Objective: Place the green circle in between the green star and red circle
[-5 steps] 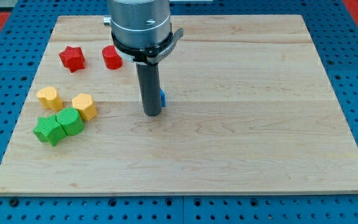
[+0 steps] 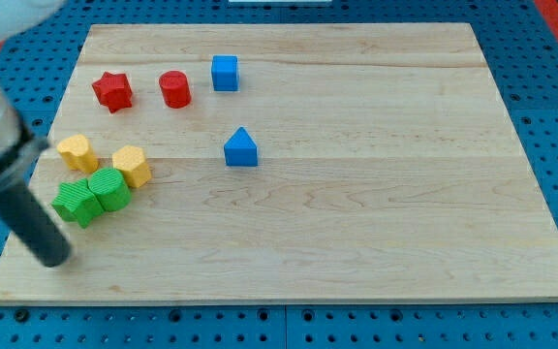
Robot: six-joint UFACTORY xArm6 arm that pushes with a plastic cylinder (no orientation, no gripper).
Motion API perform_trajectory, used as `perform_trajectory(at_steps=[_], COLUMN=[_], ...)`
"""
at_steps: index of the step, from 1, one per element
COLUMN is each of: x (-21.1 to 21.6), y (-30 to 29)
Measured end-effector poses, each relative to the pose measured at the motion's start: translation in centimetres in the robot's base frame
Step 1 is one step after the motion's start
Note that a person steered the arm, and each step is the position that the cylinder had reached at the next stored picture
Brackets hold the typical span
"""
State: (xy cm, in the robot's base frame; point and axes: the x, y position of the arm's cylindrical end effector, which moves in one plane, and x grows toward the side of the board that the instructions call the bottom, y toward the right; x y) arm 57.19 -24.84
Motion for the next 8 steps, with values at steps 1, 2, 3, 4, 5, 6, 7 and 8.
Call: perform_trajectory(at_steps=[1, 2, 3, 4, 5, 6, 7, 8], x=[-2.3, -5.3, -5.5, -6.8, -8.2, -8.2, -9.7, -11.9], y=[0.0, 1.1, 4.7, 6.7, 9.2, 12.4, 13.7, 13.7])
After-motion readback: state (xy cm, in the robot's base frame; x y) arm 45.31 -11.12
